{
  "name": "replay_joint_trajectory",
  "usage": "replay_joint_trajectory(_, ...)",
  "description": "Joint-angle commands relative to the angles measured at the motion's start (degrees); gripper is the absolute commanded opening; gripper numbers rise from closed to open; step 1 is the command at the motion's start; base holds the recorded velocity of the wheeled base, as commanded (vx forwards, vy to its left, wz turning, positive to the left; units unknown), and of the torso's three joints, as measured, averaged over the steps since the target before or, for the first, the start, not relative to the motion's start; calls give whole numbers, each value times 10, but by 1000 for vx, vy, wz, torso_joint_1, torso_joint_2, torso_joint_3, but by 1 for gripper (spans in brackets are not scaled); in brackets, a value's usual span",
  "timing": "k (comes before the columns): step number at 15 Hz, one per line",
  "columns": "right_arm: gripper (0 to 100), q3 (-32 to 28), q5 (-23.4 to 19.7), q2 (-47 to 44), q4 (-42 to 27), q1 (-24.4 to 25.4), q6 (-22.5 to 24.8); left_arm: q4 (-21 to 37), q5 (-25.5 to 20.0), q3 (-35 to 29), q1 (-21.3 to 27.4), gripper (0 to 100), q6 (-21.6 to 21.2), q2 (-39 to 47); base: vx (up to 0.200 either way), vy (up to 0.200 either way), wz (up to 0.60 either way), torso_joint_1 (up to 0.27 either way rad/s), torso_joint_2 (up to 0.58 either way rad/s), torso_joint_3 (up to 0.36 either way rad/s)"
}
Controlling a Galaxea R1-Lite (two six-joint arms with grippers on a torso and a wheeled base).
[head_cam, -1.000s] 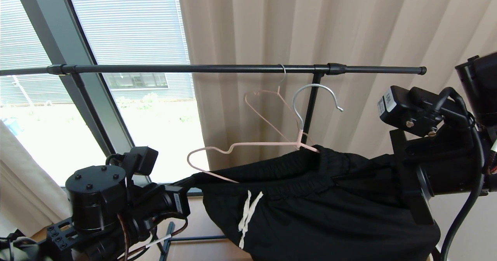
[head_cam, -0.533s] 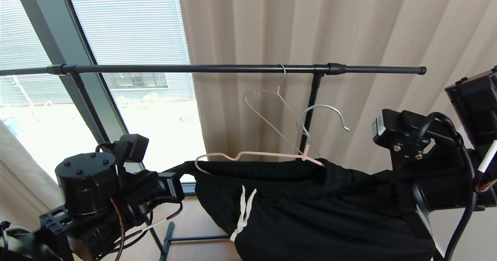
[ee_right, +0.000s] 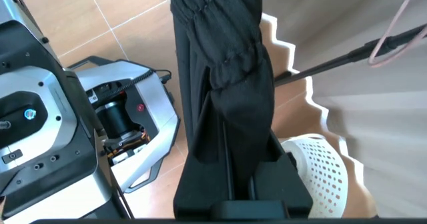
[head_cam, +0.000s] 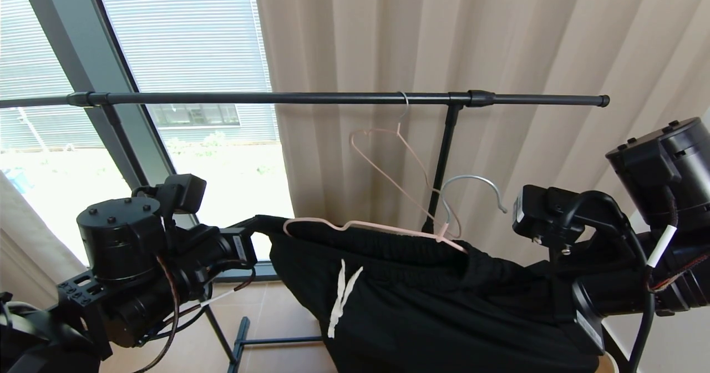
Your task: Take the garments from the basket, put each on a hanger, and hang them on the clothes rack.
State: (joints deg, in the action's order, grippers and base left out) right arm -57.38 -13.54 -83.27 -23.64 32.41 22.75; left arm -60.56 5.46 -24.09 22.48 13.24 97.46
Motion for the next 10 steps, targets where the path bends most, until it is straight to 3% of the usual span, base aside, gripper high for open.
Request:
replay_joint_trajectory(1, 0, 3, 10, -3, 0, 0, 0, 1, 1, -10, -4, 0, 0, 1, 0, 0, 0, 0, 0, 0)
replay_joint_trajectory(5, 0, -3, 48, -30, 3, 8, 0, 31, 0, -44, -2, 0, -43, -3, 0, 0, 0, 0, 0, 0)
replay_joint_trajectory(7, 0, 3, 60, -42, 27, 8, 0, 104, 1, -92, -2, 0, -68, -22, 0, 0, 0, 0, 0, 0)
replay_joint_trajectory(10, 0, 3, 60, -45, 30, 8, 0, 274, 1, -190, -2, 0, -89, -44, 0, 0, 0, 0, 0, 0)
